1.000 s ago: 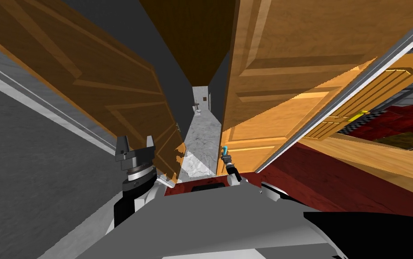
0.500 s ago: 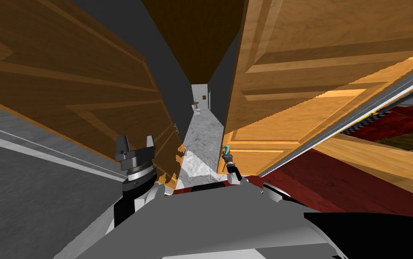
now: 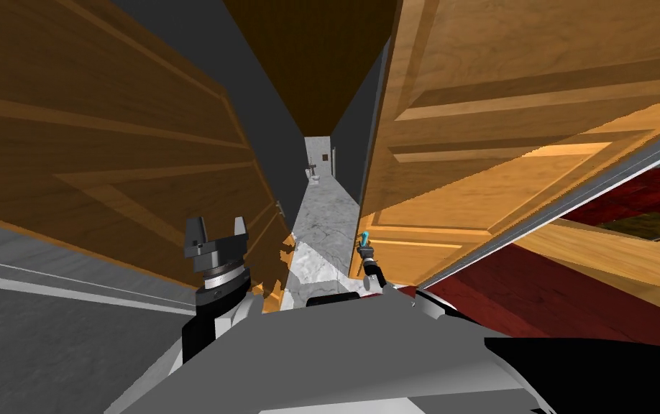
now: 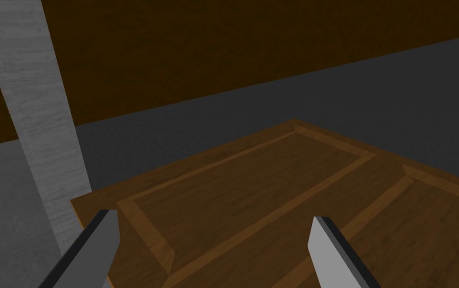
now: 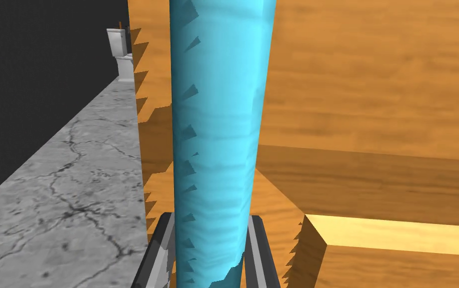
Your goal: Push the door open
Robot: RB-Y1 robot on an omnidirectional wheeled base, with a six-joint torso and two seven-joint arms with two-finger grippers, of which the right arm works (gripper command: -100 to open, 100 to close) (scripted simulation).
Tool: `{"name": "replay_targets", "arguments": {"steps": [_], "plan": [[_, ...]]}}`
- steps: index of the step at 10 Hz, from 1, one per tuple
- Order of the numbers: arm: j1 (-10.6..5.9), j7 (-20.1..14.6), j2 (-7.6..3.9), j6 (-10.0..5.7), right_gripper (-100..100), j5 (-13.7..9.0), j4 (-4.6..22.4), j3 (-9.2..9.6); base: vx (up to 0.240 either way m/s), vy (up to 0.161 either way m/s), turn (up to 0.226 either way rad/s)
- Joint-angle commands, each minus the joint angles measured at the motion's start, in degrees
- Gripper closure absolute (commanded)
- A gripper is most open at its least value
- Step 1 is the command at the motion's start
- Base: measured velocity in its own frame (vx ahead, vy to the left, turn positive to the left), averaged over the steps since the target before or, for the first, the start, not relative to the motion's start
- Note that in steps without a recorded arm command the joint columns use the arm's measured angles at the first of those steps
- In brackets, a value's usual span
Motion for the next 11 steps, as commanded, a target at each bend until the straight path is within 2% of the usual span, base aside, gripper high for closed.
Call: {"name": "replay_targets", "arguments": {"steps": [1,2,4,5,7,10,11], "plan": [[0.82,1.3,-1.16,-0.35,100,-0.7,-2.0,-1.51,0.135,0.039,-0.023],[0.8,1.7,-0.91,-0.46,100,-1.2,-1.4,-2.85,0.15,0.027,-0.044],[0.8,1.8,-0.82,-0.5,100,-1.3,-1.2,-3.29,0.109,0.027,-0.014],[0.79,2.1,-0.58,-0.61,100,-1.7,-0.6,-4.59,0.168,0.036,-0.035],[0.78,2.4,-0.41,-0.68,100,-2.0,-0.2,-5.45,0.143,0.034,-0.05],[0.76,3.0,0.03,-0.88,100,-2.8,0.8,-7.77,0.16,0.059,-0.045],[0.76,3.0,0.03,-0.88,100,-2.8,0.8,-7.77,0.133,0.039,-0.022]]}}
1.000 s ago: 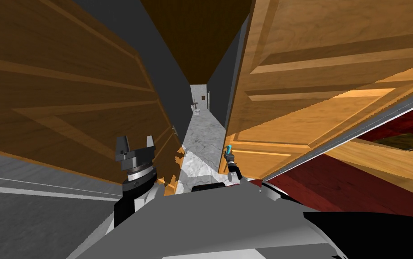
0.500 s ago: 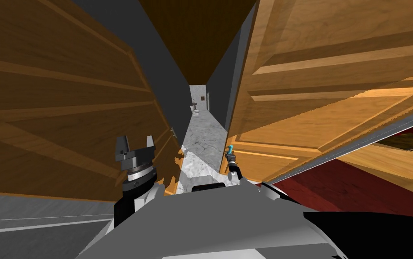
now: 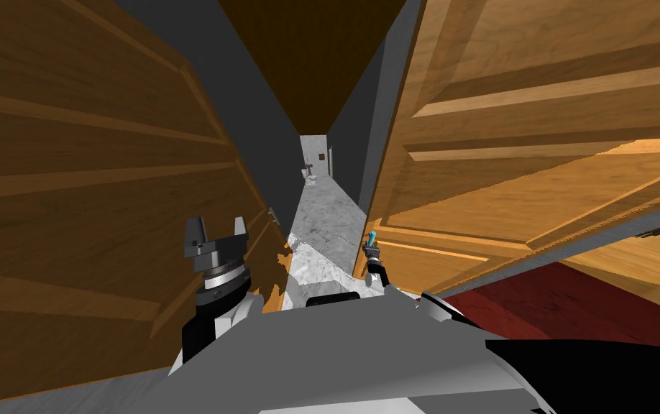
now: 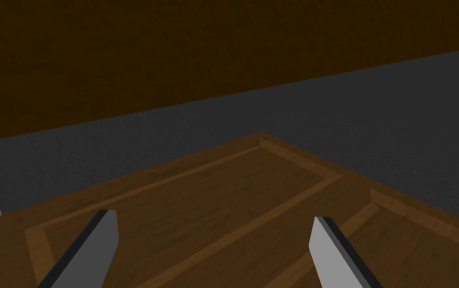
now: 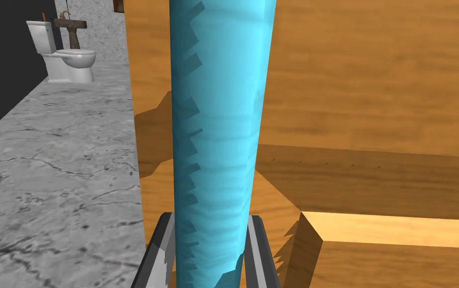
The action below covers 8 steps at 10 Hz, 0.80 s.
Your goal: Push the door open
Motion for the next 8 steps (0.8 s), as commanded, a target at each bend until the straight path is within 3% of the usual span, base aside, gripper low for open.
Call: {"name": "replay_targets", "arguments": {"steps": [1,2,3,8], "plan": [[-1.12,-1.5,-0.01,-1.1,100,0.2,2.5,-0.21,0.063,0.01,0.007],[-1.12,-1.5,-0.01,-1.1,100,0.2,2.5,-0.21,0.015,-0.008,0.003],[-1.13,-1.1,0.24,-1.21,100,-0.3,3.1,-1.52,0.107,0.034,-0.036],[-1.15,-0.6,0.59,-1.37,100,-0.9,3.9,-3.37,0.156,0.04,-0.039]]}}
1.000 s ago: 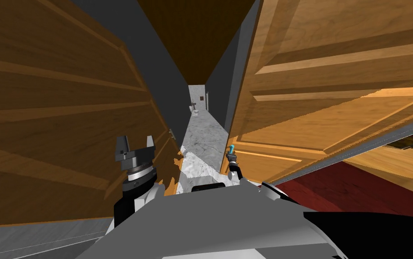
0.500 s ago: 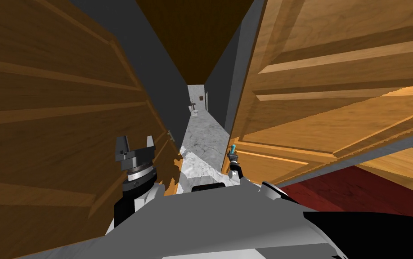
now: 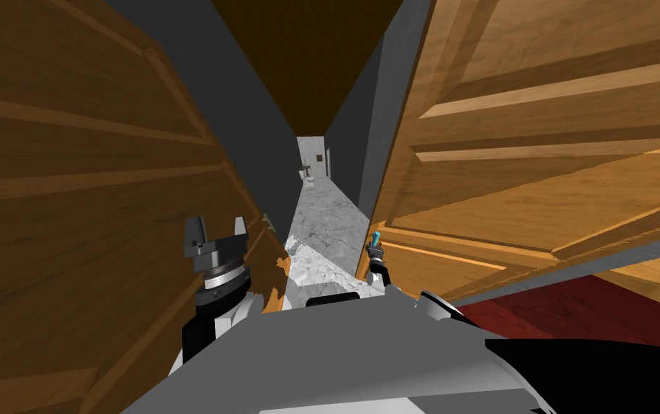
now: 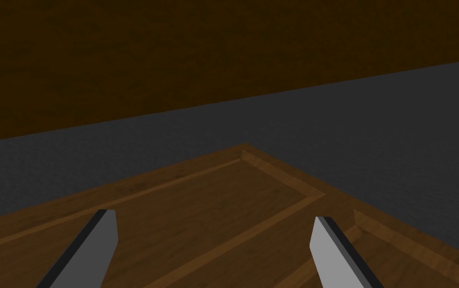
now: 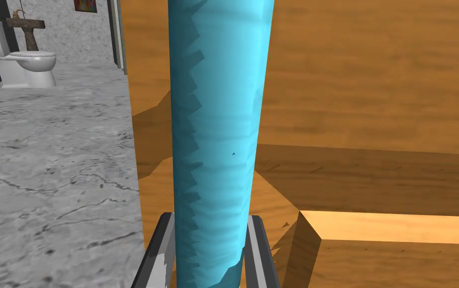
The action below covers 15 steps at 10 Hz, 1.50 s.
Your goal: Push the door open
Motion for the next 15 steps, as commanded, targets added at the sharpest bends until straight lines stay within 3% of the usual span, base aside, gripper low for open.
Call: {"name": "replay_targets", "arguments": {"steps": [1,12,14,15], "plan": [[0.0,0.0,0.0,0.0,100,0.0,0.0,0.0,0.082,0.013,-0.02],[0.25,0.4,-1.29,-1.81,100,-4.3,2.9,-4.94,0.185,-0.014,-0.031],[0.25,0.4,-1.29,-1.81,100,-4.3,2.9,-4.94,0.09,-0.015,-0.017],[0.31,0.5,-1.55,-2.18,100,-5.2,3.5,-5.96,0.126,-0.019,-0.024]]}}
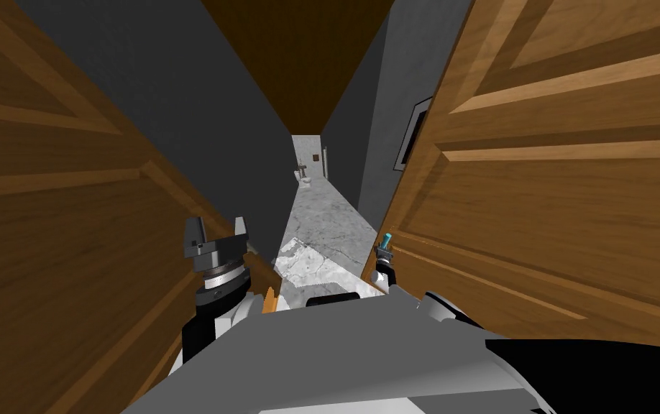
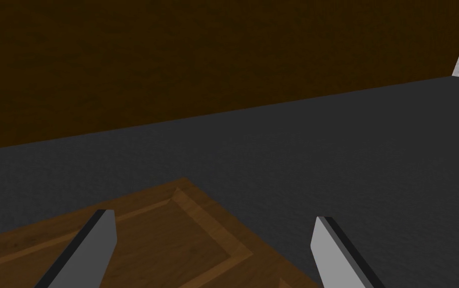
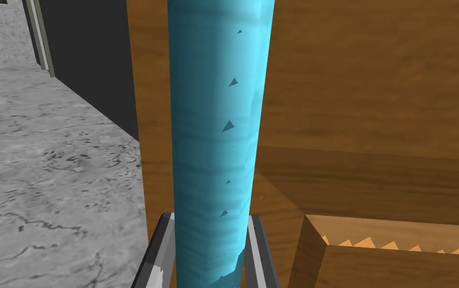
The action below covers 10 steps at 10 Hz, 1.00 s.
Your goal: Push the door open
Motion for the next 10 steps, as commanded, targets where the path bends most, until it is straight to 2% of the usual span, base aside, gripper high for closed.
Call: {"name": "replay_targets", "arguments": {"steps": [1,3,4,7,8,10], "plan": [[0.04,-0.2,-0.75,-0.58,100,-0.8,1.2,-1.07,0.177,-0.03,-0.025],[0.04,-0.2,-0.75,-0.58,100,-0.8,1.2,-1.07,0.09,0.004,-0.026],[0.1,-0.1,-1.0,-0.95,100,-1.7,1.8,-2.1,0.142,-0.008,-0.035],[0.12,-0.1,-1.07,-1.04,100,-1.9,1.9,-2.35,0.124,-0.013,-0.026],[0.18,0.0,-1.31,-1.39,100,-2.8,2.5,-3.32,0.14,-0.036,-0.017],[0.18,0.0,-1.31,-1.39,100,-2.8,2.5,-3.32,0.109,0.005,-0.029]]}}
